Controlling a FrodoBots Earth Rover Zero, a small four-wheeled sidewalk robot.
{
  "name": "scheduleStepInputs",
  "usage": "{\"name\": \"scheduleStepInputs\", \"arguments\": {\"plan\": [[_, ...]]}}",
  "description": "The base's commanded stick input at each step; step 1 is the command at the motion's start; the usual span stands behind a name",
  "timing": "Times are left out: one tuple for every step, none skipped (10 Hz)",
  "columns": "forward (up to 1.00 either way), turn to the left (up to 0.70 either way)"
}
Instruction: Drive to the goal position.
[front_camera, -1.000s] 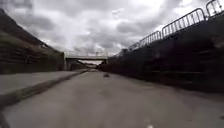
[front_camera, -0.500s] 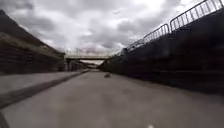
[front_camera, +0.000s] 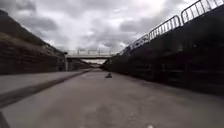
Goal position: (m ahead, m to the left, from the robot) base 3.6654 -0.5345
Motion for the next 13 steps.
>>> {"name": "scheduleStepInputs", "arguments": {"plan": [[1.00,0.00],[1.00,0.00],[1.00,0.00],[1.00,0.00],[1.00,0.00],[1.00,0.00],[1.00,0.00],[1.00,0.00],[1.00,0.00],[1.00,0.00],[1.00,0.00],[1.00,0.00],[1.00,0.00]]}}
